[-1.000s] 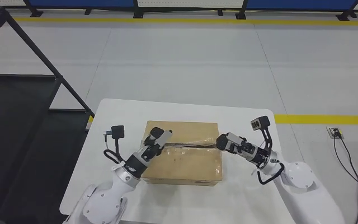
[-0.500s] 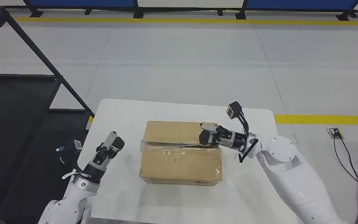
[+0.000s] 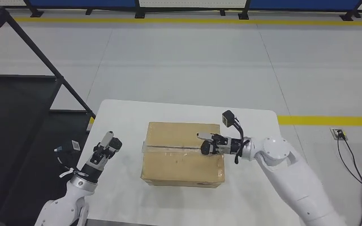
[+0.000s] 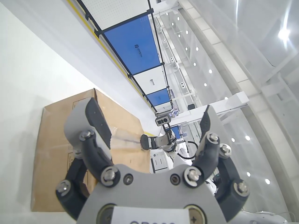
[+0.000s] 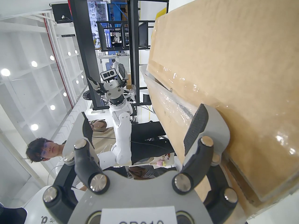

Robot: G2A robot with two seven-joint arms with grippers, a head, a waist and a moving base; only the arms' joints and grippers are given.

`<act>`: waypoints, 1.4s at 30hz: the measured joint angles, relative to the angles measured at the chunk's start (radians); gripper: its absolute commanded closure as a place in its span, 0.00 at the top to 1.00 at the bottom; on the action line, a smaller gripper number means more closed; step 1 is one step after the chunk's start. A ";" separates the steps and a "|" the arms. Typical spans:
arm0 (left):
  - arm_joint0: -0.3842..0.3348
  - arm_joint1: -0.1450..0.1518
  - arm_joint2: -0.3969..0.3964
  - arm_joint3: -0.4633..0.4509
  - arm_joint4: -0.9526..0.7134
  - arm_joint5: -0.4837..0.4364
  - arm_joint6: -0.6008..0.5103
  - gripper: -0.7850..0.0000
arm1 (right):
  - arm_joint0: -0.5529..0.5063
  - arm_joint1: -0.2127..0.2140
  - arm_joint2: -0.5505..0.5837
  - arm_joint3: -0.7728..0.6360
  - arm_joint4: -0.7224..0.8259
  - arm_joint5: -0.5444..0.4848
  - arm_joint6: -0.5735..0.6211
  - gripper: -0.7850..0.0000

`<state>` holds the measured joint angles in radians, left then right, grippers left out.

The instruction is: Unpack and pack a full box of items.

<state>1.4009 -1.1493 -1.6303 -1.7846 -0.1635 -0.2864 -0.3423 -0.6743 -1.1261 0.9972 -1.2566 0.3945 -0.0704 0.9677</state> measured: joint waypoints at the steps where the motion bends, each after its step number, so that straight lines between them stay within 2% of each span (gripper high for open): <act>1: -0.004 0.000 0.002 0.004 0.000 0.001 -0.002 1.00 | -0.006 -0.001 0.000 -0.008 -0.005 -0.013 -0.009 1.00; 8: -0.006 -0.001 0.002 0.034 -0.008 -0.007 -0.008 1.00 | -0.005 -0.019 -0.039 -0.044 -0.029 -0.016 -0.082 1.00; 16: 0.025 -0.001 -0.025 0.052 -0.037 -0.034 -0.006 1.00 | 0.073 -0.066 -0.129 0.022 0.016 0.023 -0.114 1.00; 31: 0.072 -0.002 -0.064 0.077 -0.089 -0.075 -0.020 1.00 | 0.219 -0.197 -0.321 0.174 0.084 -0.001 -0.163 1.00; 42: 0.091 -0.003 -0.069 0.109 -0.122 -0.106 -0.045 1.00 | 0.295 -0.322 -0.435 0.303 0.153 -0.055 -0.233 1.00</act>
<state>1.4917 -1.1527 -1.6995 -1.6757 -0.2858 -0.3923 -0.3868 -0.3795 -1.4485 0.5624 -0.9538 0.5478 -0.1250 0.7344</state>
